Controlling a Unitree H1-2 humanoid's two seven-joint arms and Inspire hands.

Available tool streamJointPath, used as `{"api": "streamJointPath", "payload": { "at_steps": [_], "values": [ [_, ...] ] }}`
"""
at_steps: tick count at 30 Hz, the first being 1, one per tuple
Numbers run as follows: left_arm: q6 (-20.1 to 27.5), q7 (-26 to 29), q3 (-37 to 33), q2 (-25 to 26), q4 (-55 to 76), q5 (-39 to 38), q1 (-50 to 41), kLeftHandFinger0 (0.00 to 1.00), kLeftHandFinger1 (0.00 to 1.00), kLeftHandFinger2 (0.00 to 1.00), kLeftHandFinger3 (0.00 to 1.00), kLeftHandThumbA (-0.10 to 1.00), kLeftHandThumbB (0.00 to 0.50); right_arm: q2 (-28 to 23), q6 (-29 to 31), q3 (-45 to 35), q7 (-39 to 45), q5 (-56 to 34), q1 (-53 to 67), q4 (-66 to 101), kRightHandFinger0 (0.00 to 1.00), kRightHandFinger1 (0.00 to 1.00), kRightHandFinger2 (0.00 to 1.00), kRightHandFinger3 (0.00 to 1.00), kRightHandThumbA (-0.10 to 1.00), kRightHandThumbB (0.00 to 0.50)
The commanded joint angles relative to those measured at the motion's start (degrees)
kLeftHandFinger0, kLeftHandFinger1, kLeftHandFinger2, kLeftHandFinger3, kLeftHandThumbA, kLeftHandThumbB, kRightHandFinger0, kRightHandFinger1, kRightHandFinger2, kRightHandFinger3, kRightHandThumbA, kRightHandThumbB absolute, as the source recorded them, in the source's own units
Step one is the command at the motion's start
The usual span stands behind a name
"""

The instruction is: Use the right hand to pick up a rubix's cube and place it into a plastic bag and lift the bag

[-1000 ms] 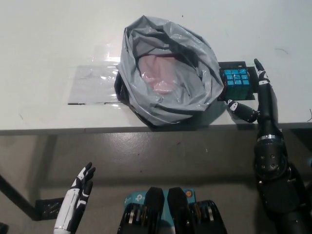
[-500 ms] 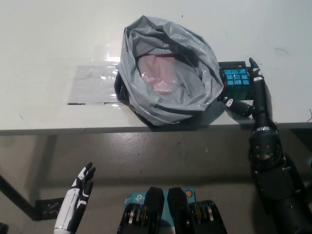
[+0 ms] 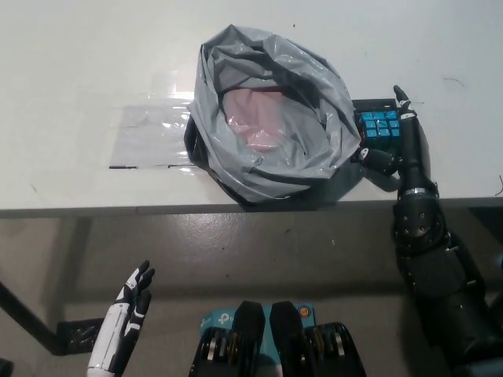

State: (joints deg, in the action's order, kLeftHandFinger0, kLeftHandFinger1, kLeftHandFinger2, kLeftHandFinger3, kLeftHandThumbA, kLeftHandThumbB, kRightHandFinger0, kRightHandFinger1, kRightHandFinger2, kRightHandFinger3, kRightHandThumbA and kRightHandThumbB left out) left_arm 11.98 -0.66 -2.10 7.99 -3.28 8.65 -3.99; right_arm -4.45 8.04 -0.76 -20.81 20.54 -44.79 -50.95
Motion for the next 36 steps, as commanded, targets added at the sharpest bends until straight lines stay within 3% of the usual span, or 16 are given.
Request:
{"api": "streamJointPath", "payload": {
  "at_steps": [1, 4, 13, 15, 16, 17, 18, 19, 20, 22, 23, 24, 25, 27, 30, 36],
  "values": [
    [3.0, 0.6, -0.2, 0.3, 1.8, 1.2, -0.3, 1.0, 1.0, 1.0, 1.0, 1.0, 0.203, 0.3, 0.2, 0.5, -2.3, -0.9, -4.3, -1.3, 1.0, 1.0, 1.0, 1.0, 0.87, 0.447],
    [2.6, 0.5, -0.1, 0.1, 2.0, 1.0, -0.3, 1.0, 1.0, 1.0, 1.0, 1.0, 0.203, 0.4, 0.4, 0.3, -2.3, -1.7, -5.3, -4.0, 1.0, 1.0, 1.0, 1.0, 0.88, 0.462],
    [2.4, 0.3, -0.1, 0.2, 2.0, 1.0, -0.3, 1.0, 1.0, 1.0, 1.0, 1.0, 0.214, 0.3, 0.7, 0.7, -3.4, -1.8, -6.2, -8.2, 1.0, 1.0, 1.0, 1.0, 0.81, 0.431],
    [2.3, 0.3, -0.2, 0.2, 2.1, 1.2, -0.1, 1.0, 1.0, 1.0, 1.0, 1.0, 0.215, 0.3, -1.0, 0.8, -6.6, -0.8, -7.1, -10.1, 1.0, 1.0, 1.0, 1.0, 0.67, 0.393],
    [2.3, 0.4, -0.1, 0.2, 2.1, 1.2, -0.1, 1.0, 1.0, 1.0, 1.0, 1.0, 0.215, 0.3, -1.6, 0.8, -7.9, -0.6, -7.4, -10.7, 1.0, 1.0, 1.0, 1.0, 0.53, 0.348],
    [2.4, 0.4, -0.1, 0.2, 2.1, 1.2, -0.1, 1.0, 1.0, 1.0, 1.0, 1.0, 0.214, 0.3, -1.8, 0.8, -8.8, -0.5, -7.6, -11.0, 1.0, 1.0, 1.0, 1.0, 0.45, 0.35],
    [2.4, 0.4, -0.1, 0.2, 2.0, 1.2, -0.1, 1.0, 1.0, 1.0, 1.0, 1.0, 0.214, 0.3, -1.8, 0.8, -9.0, -0.5, -7.7, -11.1, 1.0, 1.0, 1.0, 1.0, 0.45, 0.35],
    [2.3, 0.3, 0.0, 0.2, 2.1, 1.0, -0.1, 1.0, 1.0, 1.0, 1.0, 1.0, 0.213, 0.3, -3.3, 2.2, -14.6, 2.3, -8.0, -12.1, 0.36, 0.46, 0.67, 0.73, 0.08, 0.322],
    [2.3, 0.3, 0.0, 0.2, 2.0, 0.8, 0.0, 1.0, 1.0, 1.0, 1.0, 1.0, 0.218, 0.2, -2.9, 3.1, -17.7, 3.8, -8.0, -12.5, 0.07, 0.15, 0.34, 0.48, -0.06, 0.284],
    [2.3, 0.3, 0.0, 0.2, 2.0, 0.9, 0.0, 1.0, 1.0, 1.0, 1.0, 1.0, 0.218, 0.1, -1.5, 3.6, -19.1, 4.0, -7.7, -12.5, 0.07, 0.15, 0.34, 0.48, -0.06, 0.284],
    [2.4, 0.4, 0.0, 0.2, 2.0, 1.0, 0.0, 1.0, 1.0, 1.0, 1.0, 1.0, 0.214, 0.2, -1.0, 3.7, -20.1, 4.0, -7.6, -12.3, 0.01, 0.05, 0.26, 0.38, -0.09, 0.238],
    [2.4, 0.4, 0.0, 0.3, 2.0, 1.1, 0.1, 1.0, 1.0, 1.0, 1.0, 1.0, 0.215, 0.3, 0.0, 3.6, -20.5, 3.7, -7.4, -12.1, 0.0, 0.07, 0.33, 0.42, -0.1, 0.187],
    [2.4, 0.4, 0.0, 0.3, 1.9, 1.1, 0.1, 1.0, 1.0, 1.0, 1.0, 1.0, 0.214, 0.3, 1.3, 3.4, -20.8, 3.2, -7.1, -11.8, 0.0, 0.12, 0.45, 0.5, -0.1, 0.173],
    [2.3, 0.5, -0.1, 0.2, 2.1, 1.4, -0.1, 1.0, 1.0, 1.0, 1.0, 1.0, 0.211, 0.5, 3.1, 3.0, -21.4, 2.4, -6.5, -10.8, 0.0, 0.24, 0.64, 0.67, -0.1, 0.2],
    [2.3, 0.6, 0.0, 0.2, 2.1, 1.5, -0.1, 1.0, 1.0, 1.0, 1.0, 1.0, 0.22, 0.6, 4.0, 2.8, -21.6, 1.7, -6.4, -10.6, 0.0, 0.25, 0.64, 0.7, -0.1, 0.206],
    [2.2, 0.4, 0.0, 0.3, 2.0, 1.5, 0.2, 1.0, 1.0, 1.0, 1.0, 1.0, 0.212, 0.7, 6.0, 1.1, -21.5, -0.4, -6.0, -7.5, 0.0, 0.2, 0.57, 0.64, -0.1, 0.217]
  ]
}}
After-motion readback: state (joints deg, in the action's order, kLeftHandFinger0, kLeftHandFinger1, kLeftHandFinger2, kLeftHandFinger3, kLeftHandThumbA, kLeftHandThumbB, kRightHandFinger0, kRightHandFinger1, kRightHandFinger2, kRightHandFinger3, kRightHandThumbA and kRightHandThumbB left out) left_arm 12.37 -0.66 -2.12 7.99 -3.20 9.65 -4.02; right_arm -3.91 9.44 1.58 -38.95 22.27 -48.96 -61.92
